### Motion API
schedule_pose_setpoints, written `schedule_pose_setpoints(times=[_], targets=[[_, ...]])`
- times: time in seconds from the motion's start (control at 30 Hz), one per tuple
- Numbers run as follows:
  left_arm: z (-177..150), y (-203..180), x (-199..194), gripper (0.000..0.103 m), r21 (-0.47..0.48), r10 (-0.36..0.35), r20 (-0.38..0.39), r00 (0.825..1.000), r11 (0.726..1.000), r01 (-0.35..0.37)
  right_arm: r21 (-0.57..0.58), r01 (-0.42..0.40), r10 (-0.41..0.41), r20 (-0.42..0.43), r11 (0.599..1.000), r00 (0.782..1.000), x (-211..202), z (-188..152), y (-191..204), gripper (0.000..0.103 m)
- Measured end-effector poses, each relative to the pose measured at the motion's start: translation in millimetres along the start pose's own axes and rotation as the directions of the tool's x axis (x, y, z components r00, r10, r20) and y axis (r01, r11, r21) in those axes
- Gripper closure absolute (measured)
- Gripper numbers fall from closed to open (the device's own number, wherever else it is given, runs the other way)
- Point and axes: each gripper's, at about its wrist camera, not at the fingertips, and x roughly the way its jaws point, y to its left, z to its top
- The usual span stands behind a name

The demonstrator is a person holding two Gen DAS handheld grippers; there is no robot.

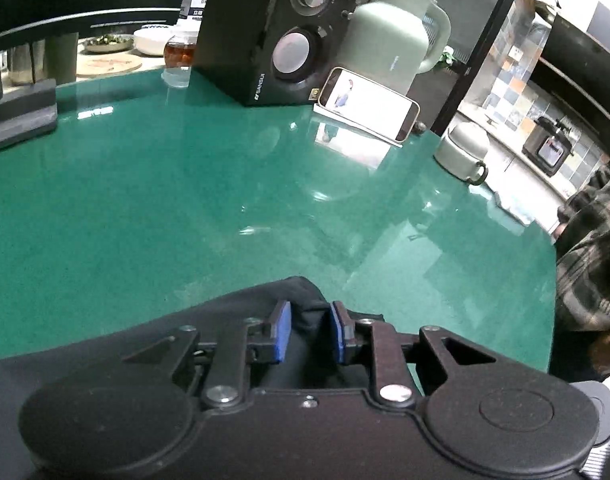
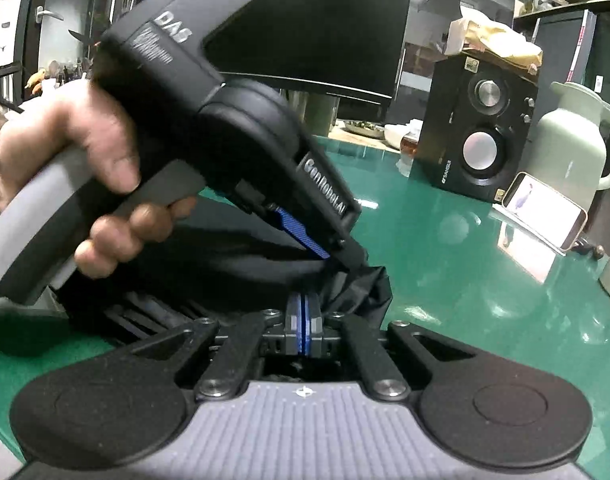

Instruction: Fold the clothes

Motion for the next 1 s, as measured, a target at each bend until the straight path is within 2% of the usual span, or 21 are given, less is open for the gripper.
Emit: schedule_pose_setpoints(times=[0.1, 0.17, 0.23, 0.27, 0.33, 0.37, 0.47, 0.57, 0.63, 0.73, 0.87, 1.0], targets=[[1, 0, 3, 0.08, -0.021, 0.01, 0.013, 1.0, 1.0, -0.009, 0.009, 0.004, -0.004, 0.007, 1.0, 1.0, -2, -2, -1, 0.101], [3, -3, -3, 0.075, -0.026, 0.031, 0.021, 0.999, 0.999, -0.031, 0.007, 0.003, -0.003, 0.007, 1.0, 1.0, -3, -4, 0, 0.101], [-3, -1, -40, 0.069, -0.009, 0.052, 0.126, 0.991, 0.999, -0.051, 0.033, -0.017, 0.017, 0.002, 0.999, 1.0, -6, -3, -5, 0.101], [-12, 4, -63, 0.061, -0.014, 0.051, 0.184, 0.982, 0.999, -0.05, 0.073, -0.036, 0.036, 0.001, 0.997, 0.999, -6, -1, -11, 0.101], [-30, 18, -94, 0.06, -0.033, 0.073, 0.231, 0.97, 0.997, -0.067, 0.218, -0.099, 0.095, 0.027, 0.971, 0.995, -12, 6, -33, 0.101], [-40, 25, -104, 0.06, -0.05, 0.1, 0.233, 0.967, 0.995, -0.091, 0.247, -0.112, 0.103, 0.047, 0.963, 0.994, -14, 9, -38, 0.101], [-67, 36, -120, 0.061, -0.077, 0.163, 0.21, 0.964, 0.986, -0.15, 0.211, -0.153, 0.142, 0.067, 0.966, 0.988, -4, 27, -31, 0.1], [-91, 40, -119, 0.061, -0.097, 0.18, 0.167, 0.969, 0.981, -0.165, 0.133, -0.214, 0.207, 0.065, 0.968, 0.976, 15, 46, -13, 0.097], [-100, 42, -116, 0.061, -0.105, 0.189, 0.144, 0.971, 0.979, -0.174, 0.055, -0.278, 0.275, 0.055, 0.959, 0.96, 32, 61, 12, 0.097], [-108, 46, -119, 0.061, -0.114, 0.174, 0.155, 0.972, 0.981, -0.157, -0.009, -0.323, 0.323, 0.011, 0.946, 0.946, 50, 72, 36, 0.097], [-114, 49, -121, 0.061, -0.128, 0.148, 0.177, 0.973, 0.984, -0.126, -0.061, -0.332, 0.325, -0.111, 0.941, 0.939, 83, 75, 59, 0.097], [-116, 49, -119, 0.061, -0.14, 0.141, 0.195, 0.971, 0.983, -0.115, 0.013, -0.301, 0.3, -0.129, 0.954, 0.945, 95, 80, 47, 0.097]])
